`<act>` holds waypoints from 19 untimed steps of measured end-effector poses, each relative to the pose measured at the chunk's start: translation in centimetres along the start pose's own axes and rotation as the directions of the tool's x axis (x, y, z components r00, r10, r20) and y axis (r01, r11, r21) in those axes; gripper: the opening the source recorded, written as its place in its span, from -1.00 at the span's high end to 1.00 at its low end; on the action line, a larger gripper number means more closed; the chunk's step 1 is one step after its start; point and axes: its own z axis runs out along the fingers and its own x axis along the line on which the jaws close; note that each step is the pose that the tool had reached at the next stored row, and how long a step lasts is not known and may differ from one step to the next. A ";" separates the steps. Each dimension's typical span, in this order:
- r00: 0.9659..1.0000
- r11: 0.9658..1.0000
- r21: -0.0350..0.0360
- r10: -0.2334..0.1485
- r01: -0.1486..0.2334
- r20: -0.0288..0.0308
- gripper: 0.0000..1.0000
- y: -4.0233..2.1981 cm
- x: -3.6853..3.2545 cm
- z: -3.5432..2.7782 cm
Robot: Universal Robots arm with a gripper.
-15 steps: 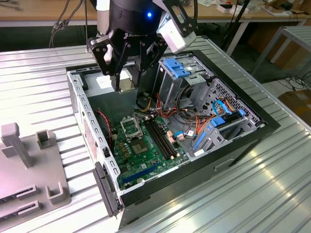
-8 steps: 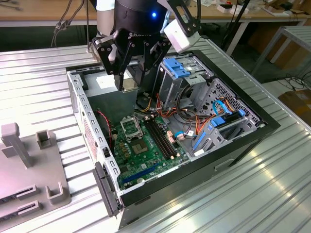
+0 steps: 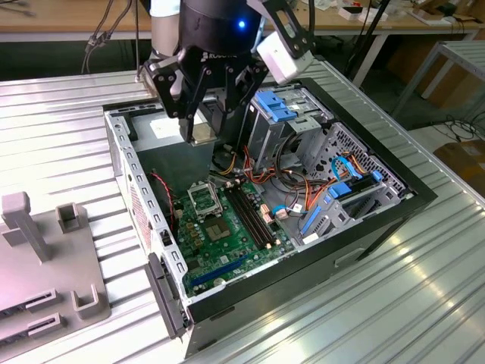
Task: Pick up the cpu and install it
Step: 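Place the cpu into insertion slot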
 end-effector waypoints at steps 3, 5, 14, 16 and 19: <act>1.000 1.000 0.000 0.000 0.000 0.000 0.06 -0.17 0.01 0.02; 1.000 1.000 0.000 0.000 0.000 0.000 0.06 -0.28 0.01 0.04; 1.000 1.000 0.000 0.000 0.000 0.000 0.06 -0.47 0.02 0.34; 1.000 1.000 0.000 0.000 0.000 0.000 0.06 -0.49 0.01 0.46; 1.000 1.000 0.000 0.000 0.000 0.000 0.06 -0.49 0.01 0.59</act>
